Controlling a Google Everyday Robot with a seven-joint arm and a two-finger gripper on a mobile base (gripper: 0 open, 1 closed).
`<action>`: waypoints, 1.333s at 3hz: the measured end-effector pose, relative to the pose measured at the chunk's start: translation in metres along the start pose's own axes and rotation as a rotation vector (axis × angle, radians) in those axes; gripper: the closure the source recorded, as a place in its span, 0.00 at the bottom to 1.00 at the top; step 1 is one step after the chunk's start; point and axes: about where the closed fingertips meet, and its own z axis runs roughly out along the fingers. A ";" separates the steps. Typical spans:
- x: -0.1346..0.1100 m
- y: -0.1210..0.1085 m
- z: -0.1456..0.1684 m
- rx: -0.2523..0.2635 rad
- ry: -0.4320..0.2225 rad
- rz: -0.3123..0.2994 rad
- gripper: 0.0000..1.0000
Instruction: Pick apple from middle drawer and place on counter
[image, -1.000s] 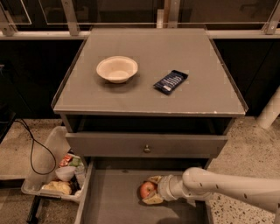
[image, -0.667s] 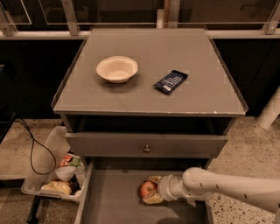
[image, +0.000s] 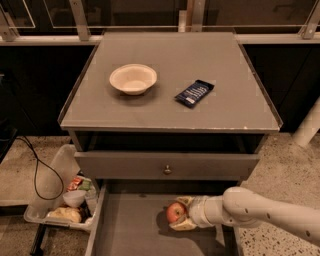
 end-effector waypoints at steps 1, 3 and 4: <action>-0.020 0.003 -0.038 0.008 -0.014 -0.036 1.00; -0.088 -0.014 -0.166 0.110 -0.007 -0.103 1.00; -0.124 -0.037 -0.230 0.183 0.009 -0.096 1.00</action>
Offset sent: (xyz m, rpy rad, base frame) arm -0.0184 -0.0736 0.2122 -0.0151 -0.1519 0.0036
